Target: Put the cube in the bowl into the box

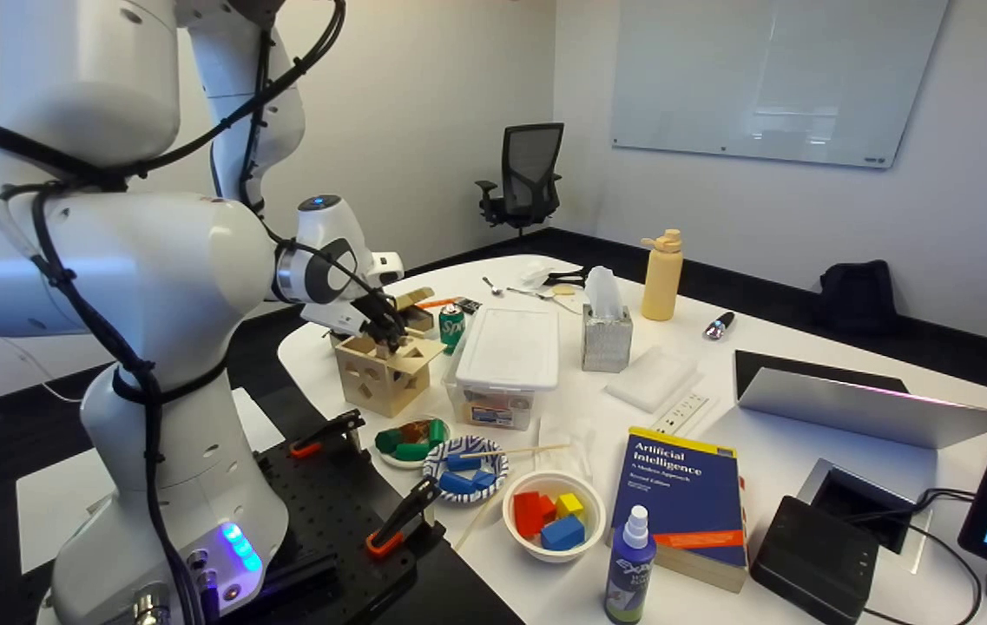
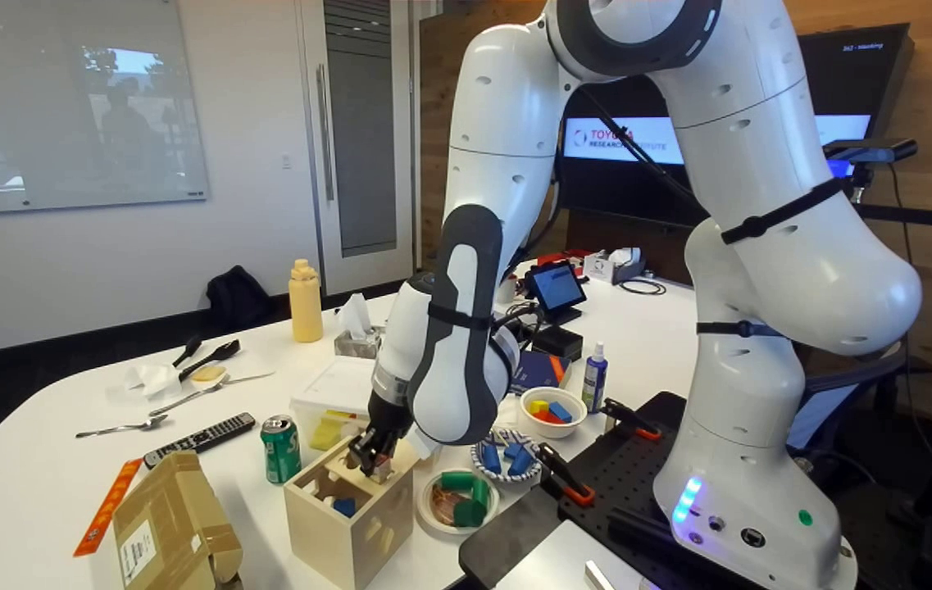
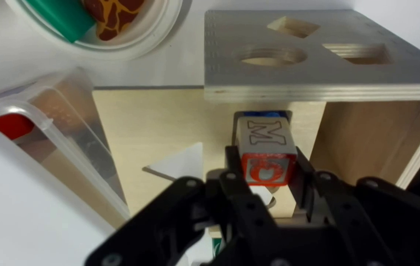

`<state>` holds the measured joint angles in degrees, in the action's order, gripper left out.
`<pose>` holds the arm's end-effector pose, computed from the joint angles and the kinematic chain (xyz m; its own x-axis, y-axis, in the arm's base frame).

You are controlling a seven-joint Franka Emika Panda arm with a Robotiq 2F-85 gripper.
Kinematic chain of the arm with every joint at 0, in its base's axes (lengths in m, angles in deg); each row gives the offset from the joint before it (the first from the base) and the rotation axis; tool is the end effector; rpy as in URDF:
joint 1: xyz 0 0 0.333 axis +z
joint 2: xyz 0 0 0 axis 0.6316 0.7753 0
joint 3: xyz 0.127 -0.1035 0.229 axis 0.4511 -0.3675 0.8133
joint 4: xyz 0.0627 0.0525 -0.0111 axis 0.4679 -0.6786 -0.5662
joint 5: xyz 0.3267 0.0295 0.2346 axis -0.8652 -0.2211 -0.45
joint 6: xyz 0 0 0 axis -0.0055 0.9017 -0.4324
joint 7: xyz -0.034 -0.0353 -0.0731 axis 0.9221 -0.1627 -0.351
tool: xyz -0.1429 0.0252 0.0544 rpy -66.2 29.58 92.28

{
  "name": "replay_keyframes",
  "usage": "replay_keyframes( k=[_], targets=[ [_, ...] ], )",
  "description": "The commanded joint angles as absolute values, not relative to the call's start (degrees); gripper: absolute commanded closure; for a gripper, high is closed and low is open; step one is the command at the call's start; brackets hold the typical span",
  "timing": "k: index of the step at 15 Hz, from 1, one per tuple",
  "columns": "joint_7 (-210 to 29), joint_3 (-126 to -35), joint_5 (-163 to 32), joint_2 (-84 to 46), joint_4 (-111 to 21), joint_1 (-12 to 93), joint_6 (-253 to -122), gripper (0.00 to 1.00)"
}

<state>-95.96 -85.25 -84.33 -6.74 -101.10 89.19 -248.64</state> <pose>0.3602 0.2531 0.0348 0.9009 0.2701 0.3396 0.2888 -0.9574 -0.0048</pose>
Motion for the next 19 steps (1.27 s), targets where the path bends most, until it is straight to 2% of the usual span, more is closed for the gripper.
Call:
replay_keyframes(
  k=[1,3,4,5,10,11,19],
  targets=[
    [-93.9,-85.4,-85.6,-5.6,-100.4,89.2,-250.3,0.91],
    [-94.1,-85.2,-85.5,-5.6,-100.3,88.9,-250.1,0.91],
    [-94.2,-85.0,-85.4,-5.7,-100.3,88.7,-249.9,0.41],
    [-94.2,-84.9,-85.4,-5.6,-100.3,88.7,-249.9,0.4],
    [-94.4,-84.7,-85.4,-6.4,-100.4,88.1,-249.4,0.05],
    [-94.6,-84.5,-85.3,-7.0,-100.5,87.7,-248.8,0.0],
    [-95.7,-90.3,-86.6,-9.3,-98.9,90.1,-242.7,0.0]
  ],
)
